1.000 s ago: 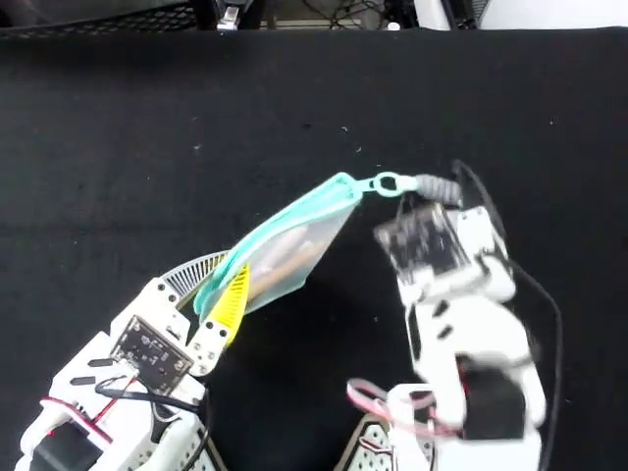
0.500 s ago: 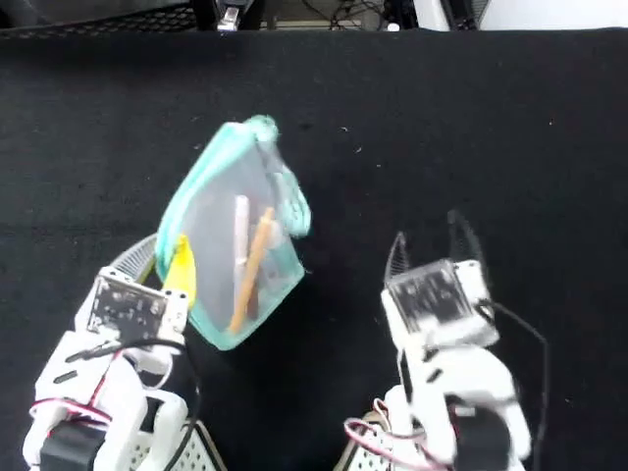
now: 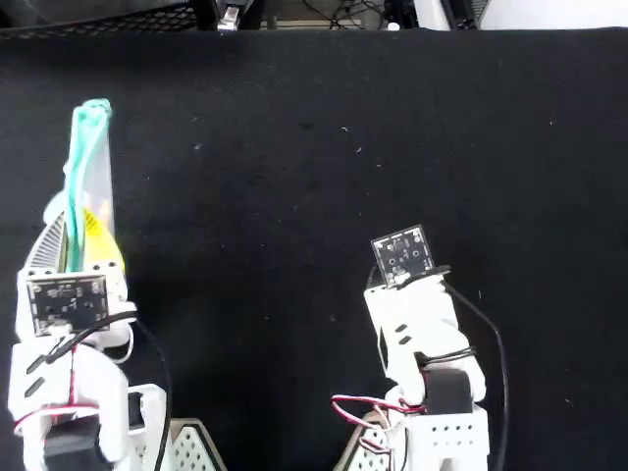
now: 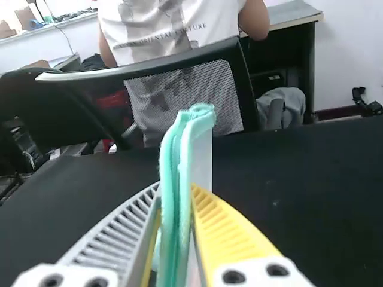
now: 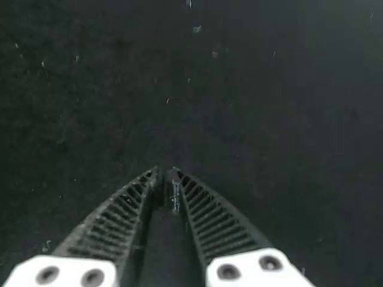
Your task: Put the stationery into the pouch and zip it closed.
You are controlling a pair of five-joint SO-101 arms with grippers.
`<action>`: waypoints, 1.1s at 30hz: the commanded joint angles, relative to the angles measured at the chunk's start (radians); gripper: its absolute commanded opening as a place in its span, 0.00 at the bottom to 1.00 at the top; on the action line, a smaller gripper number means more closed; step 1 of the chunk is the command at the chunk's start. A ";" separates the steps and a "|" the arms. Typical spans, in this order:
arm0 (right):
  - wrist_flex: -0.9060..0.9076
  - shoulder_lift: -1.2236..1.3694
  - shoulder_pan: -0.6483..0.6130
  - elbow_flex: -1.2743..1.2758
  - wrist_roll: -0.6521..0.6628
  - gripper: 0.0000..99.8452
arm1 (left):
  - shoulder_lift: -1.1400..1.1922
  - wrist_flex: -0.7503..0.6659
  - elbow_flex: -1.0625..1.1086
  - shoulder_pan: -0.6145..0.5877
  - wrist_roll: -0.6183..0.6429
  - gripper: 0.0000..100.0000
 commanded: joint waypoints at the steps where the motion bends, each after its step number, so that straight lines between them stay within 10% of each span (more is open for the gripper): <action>1: 0.041 -0.062 -0.011 0.012 -0.008 0.02 | -0.002 -0.123 0.191 0.025 -0.008 0.03; 7: 0.112 -0.062 -0.011 0.010 -0.011 0.02 | 0.000 -0.293 0.556 0.199 -0.008 0.03; 21: 0.117 -0.059 -0.011 0.010 -0.011 0.02 | 0.009 0.052 0.366 0.403 0.051 0.03; 33: 0.117 -0.059 -0.011 0.010 -0.011 0.02 | 0.310 0.077 0.170 0.401 0.051 0.03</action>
